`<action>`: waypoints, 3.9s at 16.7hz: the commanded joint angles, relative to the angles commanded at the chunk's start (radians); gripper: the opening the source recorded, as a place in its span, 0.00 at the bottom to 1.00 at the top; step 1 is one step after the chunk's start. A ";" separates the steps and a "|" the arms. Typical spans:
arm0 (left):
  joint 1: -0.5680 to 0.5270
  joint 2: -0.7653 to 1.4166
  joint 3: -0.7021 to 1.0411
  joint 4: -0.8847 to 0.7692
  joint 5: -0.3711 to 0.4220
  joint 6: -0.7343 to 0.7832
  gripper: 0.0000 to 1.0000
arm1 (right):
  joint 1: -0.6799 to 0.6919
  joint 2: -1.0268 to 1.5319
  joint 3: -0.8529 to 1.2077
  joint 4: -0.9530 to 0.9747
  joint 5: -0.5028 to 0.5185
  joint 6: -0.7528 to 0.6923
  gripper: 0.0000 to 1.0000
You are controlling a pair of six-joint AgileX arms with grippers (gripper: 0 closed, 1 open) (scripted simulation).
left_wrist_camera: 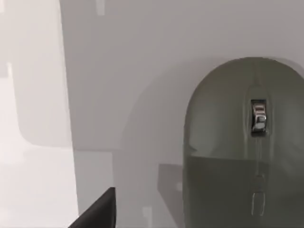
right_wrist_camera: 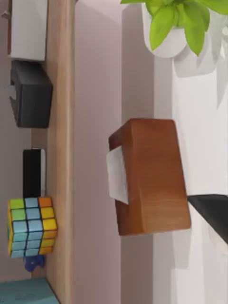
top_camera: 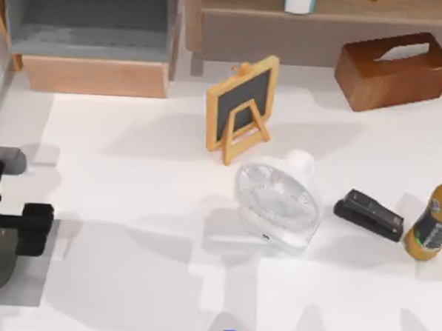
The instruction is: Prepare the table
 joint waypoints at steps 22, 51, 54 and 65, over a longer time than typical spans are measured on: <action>0.629 0.189 -0.285 1.392 0.446 0.967 1.00 | 0.000 0.000 0.000 0.000 0.000 0.000 1.00; 0.684 0.474 -0.256 2.185 0.710 1.577 1.00 | 0.000 0.000 0.000 0.000 0.000 0.000 1.00; 0.684 0.474 -0.256 2.185 0.710 1.577 0.77 | 0.000 0.000 0.000 0.000 0.000 0.000 1.00; 0.684 0.474 -0.256 2.185 0.710 1.577 0.00 | 0.000 0.000 0.000 0.000 0.000 0.000 1.00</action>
